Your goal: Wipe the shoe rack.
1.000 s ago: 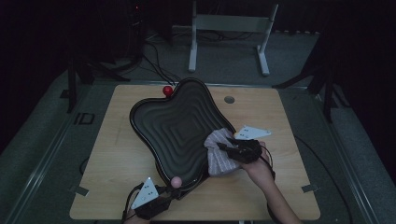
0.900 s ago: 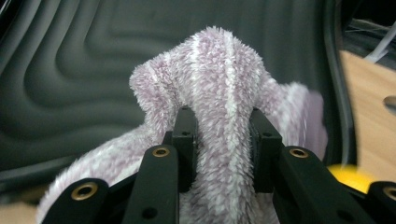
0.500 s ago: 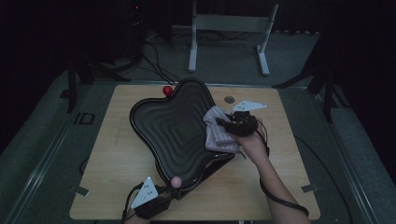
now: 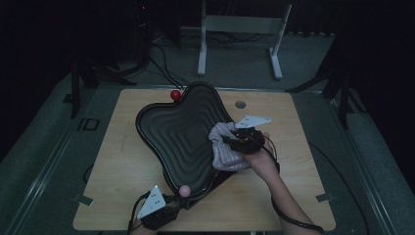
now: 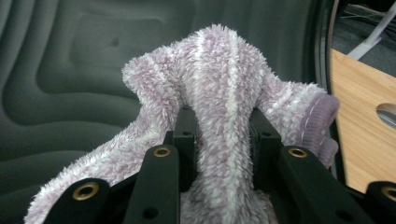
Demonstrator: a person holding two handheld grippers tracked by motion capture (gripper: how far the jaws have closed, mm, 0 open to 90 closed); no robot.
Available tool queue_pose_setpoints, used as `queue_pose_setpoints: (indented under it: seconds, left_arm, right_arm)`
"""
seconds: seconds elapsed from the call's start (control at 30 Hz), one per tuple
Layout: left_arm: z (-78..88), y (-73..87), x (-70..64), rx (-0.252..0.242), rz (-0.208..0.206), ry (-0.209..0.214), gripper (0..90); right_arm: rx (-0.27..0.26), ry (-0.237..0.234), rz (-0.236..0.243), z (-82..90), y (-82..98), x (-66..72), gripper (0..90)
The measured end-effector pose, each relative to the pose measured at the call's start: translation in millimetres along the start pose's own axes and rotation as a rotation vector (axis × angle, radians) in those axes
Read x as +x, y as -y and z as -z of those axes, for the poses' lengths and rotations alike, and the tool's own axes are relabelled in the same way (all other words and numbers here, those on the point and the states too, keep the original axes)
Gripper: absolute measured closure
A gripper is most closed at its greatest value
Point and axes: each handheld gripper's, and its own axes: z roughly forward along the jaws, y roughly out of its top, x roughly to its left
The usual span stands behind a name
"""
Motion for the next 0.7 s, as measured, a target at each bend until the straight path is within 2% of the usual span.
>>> queue_pose_setpoints:
  seconds: [0.13,0.23,0.6,0.7]
  left_arm:
    - [-0.1,-0.2,0.0,0.002,-0.002,0.0,73.7]
    - [0.1,-0.4,0.1,0.004,-0.005,0.0,73.8]
    - [0.9,0.2,0.9,0.001,-0.008,0.001,73.8]
    - [1.1,0.4,1.1,0.0,-0.008,0.002,73.8]
  right_arm:
    - [-0.016,-0.026,-0.002,1.7,-0.4,1.9,70.4]
    - [-0.044,-0.03,-0.022,2.6,-10.0,-1.7,70.5]
    - [-0.174,-0.028,0.005,-8.2,-87.5,-6.5,70.6]
    - [-0.176,-0.022,0.014,-16.0,-108.9,-7.7,70.5]
